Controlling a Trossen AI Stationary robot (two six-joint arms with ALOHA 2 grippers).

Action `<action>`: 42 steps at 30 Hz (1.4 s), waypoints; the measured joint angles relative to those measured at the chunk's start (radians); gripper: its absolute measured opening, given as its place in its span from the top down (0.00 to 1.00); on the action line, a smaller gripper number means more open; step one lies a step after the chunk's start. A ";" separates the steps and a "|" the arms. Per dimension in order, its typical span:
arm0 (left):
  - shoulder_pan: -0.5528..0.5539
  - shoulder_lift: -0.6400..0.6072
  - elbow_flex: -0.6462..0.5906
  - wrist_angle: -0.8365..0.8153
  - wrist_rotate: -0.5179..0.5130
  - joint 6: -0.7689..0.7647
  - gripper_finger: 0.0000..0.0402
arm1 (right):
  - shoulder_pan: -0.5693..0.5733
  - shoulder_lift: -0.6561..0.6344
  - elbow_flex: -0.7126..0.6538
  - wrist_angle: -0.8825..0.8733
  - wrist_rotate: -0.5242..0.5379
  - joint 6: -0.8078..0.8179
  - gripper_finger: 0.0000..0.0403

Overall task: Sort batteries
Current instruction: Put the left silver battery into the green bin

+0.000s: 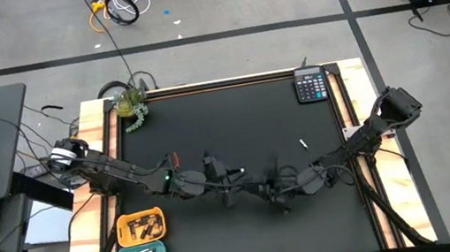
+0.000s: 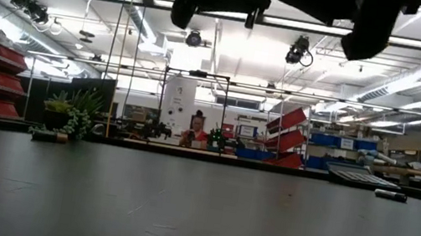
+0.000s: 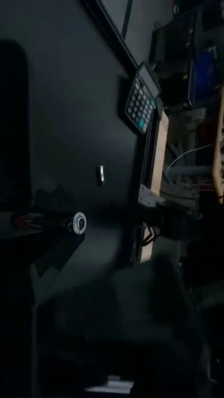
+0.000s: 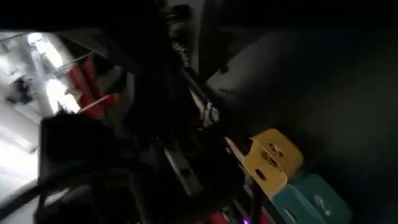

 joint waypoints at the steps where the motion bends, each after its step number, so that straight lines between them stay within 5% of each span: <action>1: 0.000 -0.001 0.000 -0.004 0.000 -0.001 0.91 | -0.001 0.000 0.000 0.000 0.004 0.035 0.64; 6: -0.010 -0.035 0.000 -0.115 0.003 -0.022 0.91 | 0.012 -0.001 0.000 0.006 0.200 0.111 0.42; 10: -0.044 -0.141 0.001 -0.385 0.038 -0.144 0.91 | 0.047 -0.003 0.000 0.035 0.395 0.121 0.32; 16: -0.144 -0.277 0.001 -0.865 0.369 -0.596 0.91 | 0.041 -0.003 -0.017 0.033 0.422 0.136 0.32; 20: -0.297 -0.279 0.001 -1.009 0.567 -0.929 0.91 | -0.023 -0.003 -0.032 0.046 0.423 0.137 0.35; 25: -0.490 -0.270 0.001 -1.021 0.587 -1.330 0.90 | -0.132 -0.003 -0.053 0.122 0.360 0.171 0.41; 30: -0.643 -0.265 0.001 -1.031 0.477 -1.605 0.90 | -0.229 -0.003 -0.070 0.236 0.117 0.212 0.45; 35: -0.732 -0.227 0.001 -1.055 0.410 -1.730 0.90 | -0.290 -0.003 -0.070 0.274 -0.100 0.250 0.48; 42: -0.748 -0.167 0.000 -1.131 0.411 -1.741 0.85 | -0.320 -0.003 -0.070 0.242 -0.147 0.360 0.49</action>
